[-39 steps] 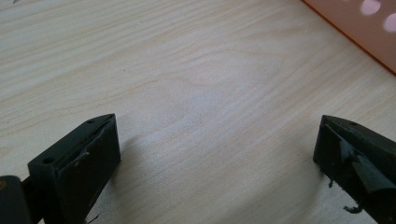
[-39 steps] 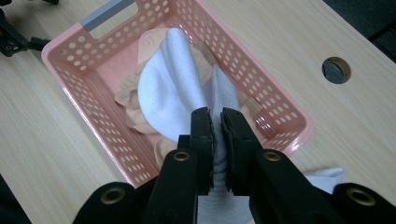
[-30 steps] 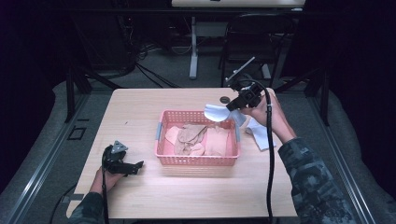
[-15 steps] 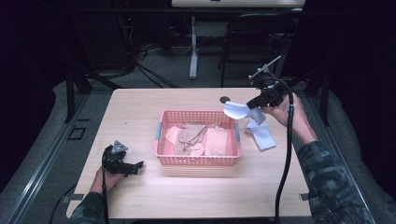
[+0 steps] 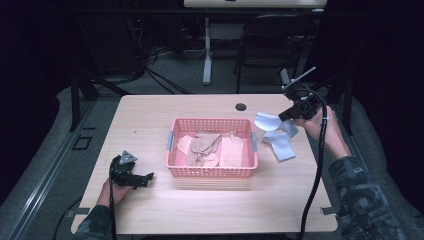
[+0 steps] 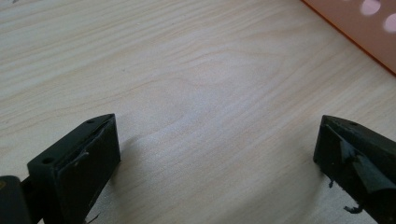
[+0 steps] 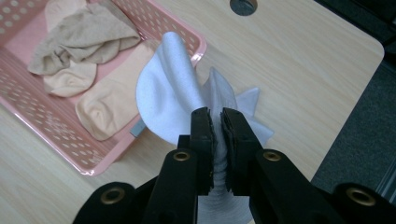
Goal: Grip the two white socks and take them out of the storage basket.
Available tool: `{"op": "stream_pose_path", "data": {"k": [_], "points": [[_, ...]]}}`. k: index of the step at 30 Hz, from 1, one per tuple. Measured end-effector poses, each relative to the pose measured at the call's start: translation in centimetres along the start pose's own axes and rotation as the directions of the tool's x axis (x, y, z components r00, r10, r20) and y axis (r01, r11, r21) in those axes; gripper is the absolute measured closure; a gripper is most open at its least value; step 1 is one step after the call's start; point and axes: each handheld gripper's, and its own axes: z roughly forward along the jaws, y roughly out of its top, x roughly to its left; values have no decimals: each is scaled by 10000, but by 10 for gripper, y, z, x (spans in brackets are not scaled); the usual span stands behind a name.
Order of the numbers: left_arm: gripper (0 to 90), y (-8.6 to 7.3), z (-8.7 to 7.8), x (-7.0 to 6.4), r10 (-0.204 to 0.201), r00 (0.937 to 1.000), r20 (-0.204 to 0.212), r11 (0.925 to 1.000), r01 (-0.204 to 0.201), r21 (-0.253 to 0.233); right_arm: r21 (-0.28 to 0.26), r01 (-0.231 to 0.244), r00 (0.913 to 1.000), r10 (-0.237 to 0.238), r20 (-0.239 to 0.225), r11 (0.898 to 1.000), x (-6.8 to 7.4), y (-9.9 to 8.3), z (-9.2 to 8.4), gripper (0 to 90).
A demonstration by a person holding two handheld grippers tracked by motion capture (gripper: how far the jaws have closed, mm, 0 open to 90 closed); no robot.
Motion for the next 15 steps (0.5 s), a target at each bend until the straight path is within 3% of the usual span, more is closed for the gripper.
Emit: {"op": "stream_pose_path", "data": {"k": [10,15], "points": [[4,0,0,0,-9,10000,0,10000,9,11,311,-493,9987,488,168,9983,-18,-16,16,834],[4,0,0,0,-34,10000,1,10000,34,-8,622,-731,9969,711,342,9954,-24,-25,33,833]]}}
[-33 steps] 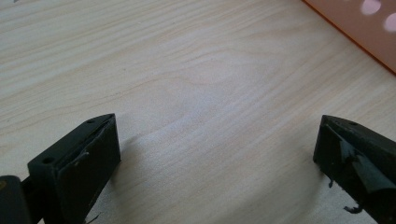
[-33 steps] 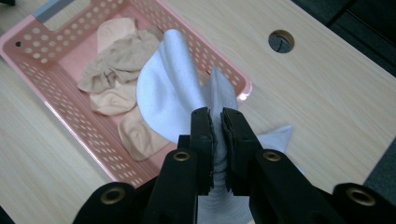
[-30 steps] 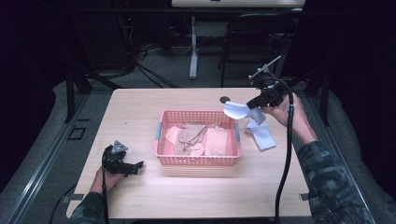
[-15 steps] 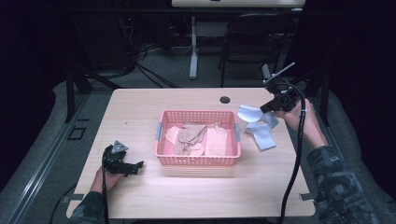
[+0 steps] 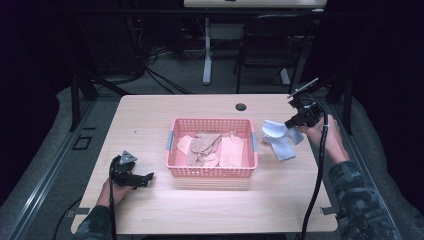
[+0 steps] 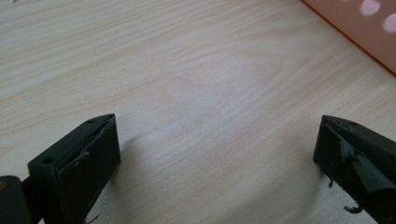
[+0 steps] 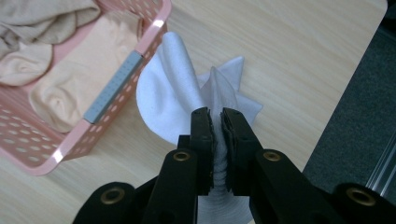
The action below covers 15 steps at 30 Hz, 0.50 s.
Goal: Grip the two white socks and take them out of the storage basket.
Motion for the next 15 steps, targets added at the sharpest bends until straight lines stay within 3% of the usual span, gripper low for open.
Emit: {"op": "stream_pose_path", "data": {"k": [8,15], "points": [[4,0,0,0,23,10000,1,10000,-23,2,627,-316,9993,304,199,9975,-5,-12,44,832],[4,0,0,0,-8,10000,0,10000,8,10,986,-767,9970,760,110,9922,-8,-22,78,827]]}}
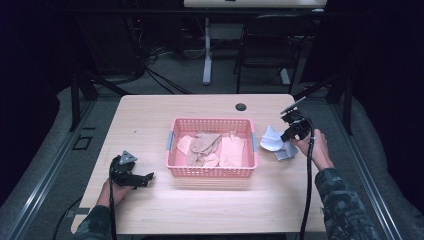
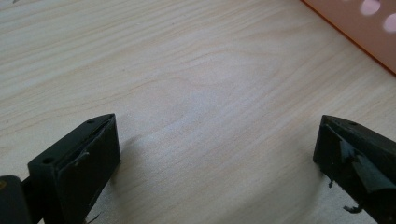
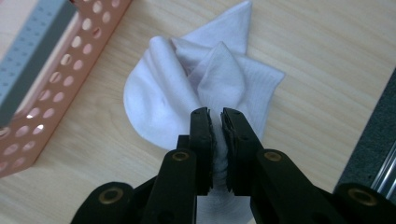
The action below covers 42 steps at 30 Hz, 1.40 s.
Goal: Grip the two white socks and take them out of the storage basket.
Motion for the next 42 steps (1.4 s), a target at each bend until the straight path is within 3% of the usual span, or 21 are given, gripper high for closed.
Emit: {"op": "stream_pose_path", "data": {"k": [10,12,13,17,22,27,31,36,42], "points": [[4,0,0,0,15,10000,3,10000,-15,-10,517,-444,9983,462,-348,9977,-4,-7,40,817],[4,0,0,0,22,10000,5,10000,-22,5,318,-727,9966,739,-367,9968,-5,-8,46,814],[4,0,0,0,34,10000,6,10000,-34,-4,601,-497,9978,522,-417,9970,-8,-8,47,812],[4,0,0,0,38,10000,8,10000,-38,-7,379,-789,9953,809,-539,9962,-9,-11,52,787],[4,0,0,0,34,10000,7,10000,-34,-6,126,-848,9939,855,-694,9963,-10,-15,42,606],[4,0,0,0,18,10000,6,10000,-18,-10,-547,-875,9930,828,-839,9947,-9,-21,23,346],[4,0,0,0,40,10000,6,10000,-40,-4,-1111,-759,9929,648,-1001,9909,-6,-28,6,198],[5,0,0,0,34,10000,2,10000,-34,-8,-1703,-369,9954,211,-939,9847,2,-38,-14,125],[4,0,0,0,36,10000,10,10000,-36,3,-2040,269,9967,-420,-701,9786,13,-51,-38,43]]}}
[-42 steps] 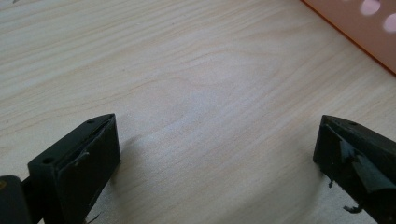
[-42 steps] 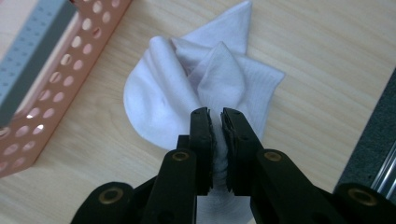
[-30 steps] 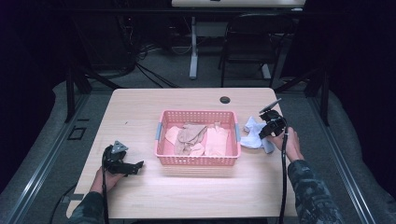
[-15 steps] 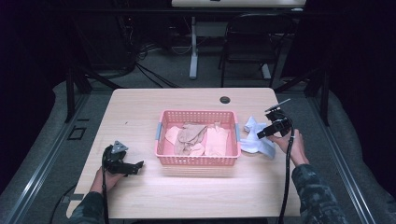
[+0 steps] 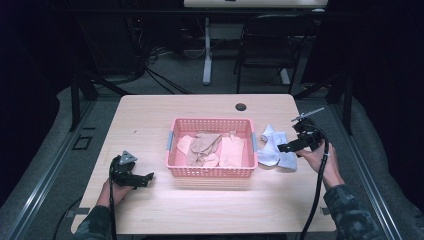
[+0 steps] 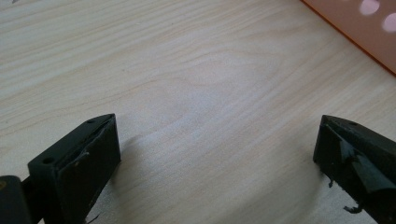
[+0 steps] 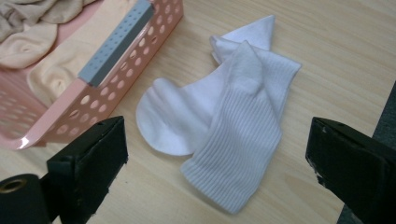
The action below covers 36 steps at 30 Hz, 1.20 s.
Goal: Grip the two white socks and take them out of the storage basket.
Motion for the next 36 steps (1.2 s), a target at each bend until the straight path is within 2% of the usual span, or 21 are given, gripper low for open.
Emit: {"op": "stream_pose_path", "data": {"k": [9,10,18,22,27,29,32,36], "points": [[5,0,0,0,-2,10000,0,10000,2,-1,-259,459,9989,-459,2,9986,15,-16,-16,8],[4,0,0,0,-2,10000,0,10000,2,0,-244,447,9989,-450,-117,9987,16,-18,-17,6],[4,0,0,0,-3,10000,1,10000,3,-1,-201,453,9990,-451,57,9988,16,-43,-16,0],[4,0,0,0,-2,10000,0,10000,2,-1,-235,330,9995,-329,21,9992,16,-60,-11,0],[4,0,0,0,-6,10000,0,10000,6,-3,46,174,9998,-174,-98,9998,13,-82,0,0],[4,0,0,0,-22,10000,3,10000,22,-7,262,159,9999,-160,5,9995,11,-91,5,0],[4,0,0,0,-19,10000,9,10000,19,-11,397,1,9999,4,-136,9992,11,-99,13,0],[4,0,0,0,-13,10000,19,10000,13,-17,747,111,9998,-99,-167,9971,10,-107,21,0]]}}
